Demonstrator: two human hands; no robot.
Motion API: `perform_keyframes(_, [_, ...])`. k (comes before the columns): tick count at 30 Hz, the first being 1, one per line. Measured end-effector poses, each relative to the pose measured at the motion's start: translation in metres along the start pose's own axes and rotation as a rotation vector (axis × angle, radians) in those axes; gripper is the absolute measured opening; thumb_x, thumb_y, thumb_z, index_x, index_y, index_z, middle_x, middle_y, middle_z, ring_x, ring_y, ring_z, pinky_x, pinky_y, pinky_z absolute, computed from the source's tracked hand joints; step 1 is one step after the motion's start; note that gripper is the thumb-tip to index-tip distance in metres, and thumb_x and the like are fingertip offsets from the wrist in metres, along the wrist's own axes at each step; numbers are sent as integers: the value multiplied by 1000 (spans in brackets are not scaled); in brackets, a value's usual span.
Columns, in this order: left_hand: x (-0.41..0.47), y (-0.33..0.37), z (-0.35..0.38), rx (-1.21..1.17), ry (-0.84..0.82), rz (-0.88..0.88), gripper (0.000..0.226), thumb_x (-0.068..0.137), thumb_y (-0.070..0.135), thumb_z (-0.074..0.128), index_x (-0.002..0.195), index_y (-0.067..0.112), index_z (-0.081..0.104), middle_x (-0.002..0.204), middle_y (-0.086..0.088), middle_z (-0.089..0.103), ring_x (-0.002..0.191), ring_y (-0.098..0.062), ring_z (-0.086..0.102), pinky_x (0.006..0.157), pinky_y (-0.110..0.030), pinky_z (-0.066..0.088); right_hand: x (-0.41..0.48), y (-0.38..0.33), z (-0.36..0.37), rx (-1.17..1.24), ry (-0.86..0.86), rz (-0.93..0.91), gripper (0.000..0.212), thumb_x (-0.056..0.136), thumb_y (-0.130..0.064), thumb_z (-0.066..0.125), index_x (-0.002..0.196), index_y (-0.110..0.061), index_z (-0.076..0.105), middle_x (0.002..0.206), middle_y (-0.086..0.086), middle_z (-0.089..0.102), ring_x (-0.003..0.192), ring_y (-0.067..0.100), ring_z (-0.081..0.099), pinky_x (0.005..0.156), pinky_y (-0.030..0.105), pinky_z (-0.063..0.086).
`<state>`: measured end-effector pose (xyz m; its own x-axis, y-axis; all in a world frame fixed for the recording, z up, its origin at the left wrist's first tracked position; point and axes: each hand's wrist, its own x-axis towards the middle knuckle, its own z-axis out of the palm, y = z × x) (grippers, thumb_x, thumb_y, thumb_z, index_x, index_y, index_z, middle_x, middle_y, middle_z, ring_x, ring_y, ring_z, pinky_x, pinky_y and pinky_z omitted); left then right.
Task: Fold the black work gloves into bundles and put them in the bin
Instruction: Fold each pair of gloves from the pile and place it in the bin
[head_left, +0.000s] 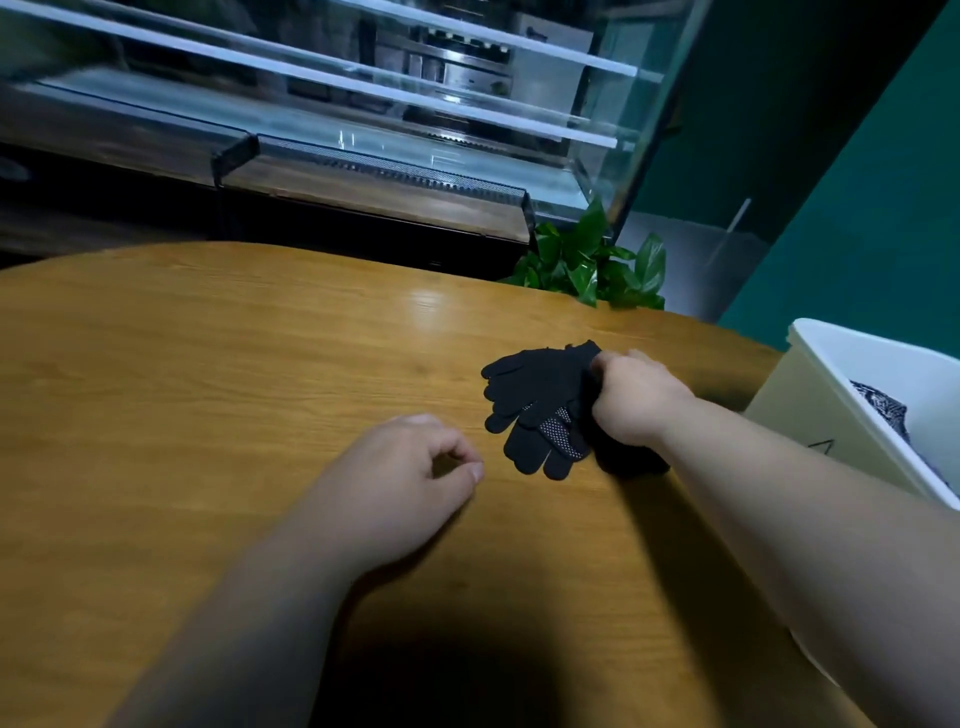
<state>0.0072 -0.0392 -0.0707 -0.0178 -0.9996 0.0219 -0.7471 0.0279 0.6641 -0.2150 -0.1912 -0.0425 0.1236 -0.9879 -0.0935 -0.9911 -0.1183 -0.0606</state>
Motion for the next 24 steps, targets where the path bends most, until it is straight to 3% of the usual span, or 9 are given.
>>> perform_keyframes(2, [1, 1, -1, -19, -11, -2, 14, 94, 49, 56, 98, 41, 68, 103, 27, 56, 104, 4, 49, 92, -31, 45, 6, 0, 5, -73, -28, -19, 41, 91, -15, 50, 130, -25, 54, 120, 7, 49, 116, 32, 49, 96, 44, 48])
perform_keyframes(7, [3, 1, -4, -37, -9, -1, 16, 95, 47, 56, 102, 40, 69, 105, 26, 57, 100, 5, 51, 89, -27, 46, 11, -1, 4, -164, 70, -71, 24, 89, -8, 50, 104, -19, 65, 100, 5, 64, 92, 28, 60, 79, 40, 57])
perform_keyframes(10, [2, 0, -4, -31, -18, 3, 17, 95, 48, 56, 103, 40, 68, 104, 27, 57, 100, 5, 51, 87, -26, 46, 10, 2, 1, -169, 69, -79, 20, 91, -12, 51, 102, -17, 67, 97, 5, 66, 90, 28, 62, 79, 41, 58])
perform_keyframes(14, [0, 3, -5, -42, -15, 2, 15, 94, 48, 57, 100, 40, 69, 103, 26, 57, 98, 5, 52, 86, -24, 46, 7, 2, -15, 33, 98, -52, 18, 92, -26, 53, 96, -15, 66, 96, 8, 64, 91, 29, 60, 73, 35, 52])
perform_keyframes(18, [-5, 9, -8, -104, 7, 3, 15, 92, 48, 59, 104, 43, 67, 107, 29, 56, 100, 6, 53, 91, -31, 49, -12, -10, -40, 305, 105, -45, 24, 90, -27, 54, 89, -5, 64, 78, 7, 62, 74, 26, 59, 63, 34, 42])
perform_keyframes(21, [-12, 16, -9, -148, 21, -4, 45, 90, 52, 61, 133, 49, 48, 126, 31, 45, 106, 1, 52, 95, -32, 48, -35, -25, -59, 455, -13, -112, 15, 87, -19, 55, 79, -8, 60, 64, 3, 56, 63, 21, 54, 66, 34, 42])
perform_keyframes(24, [-16, 22, -6, -191, 51, 10, 81, 75, 70, 64, 145, 49, 30, 141, 27, 36, 119, -12, 51, 101, -37, 46, -57, -42, -70, 639, -248, -200, 10, 88, -4, 53, 81, -9, 58, 64, 6, 62, 59, 17, 63, 72, 38, 54])
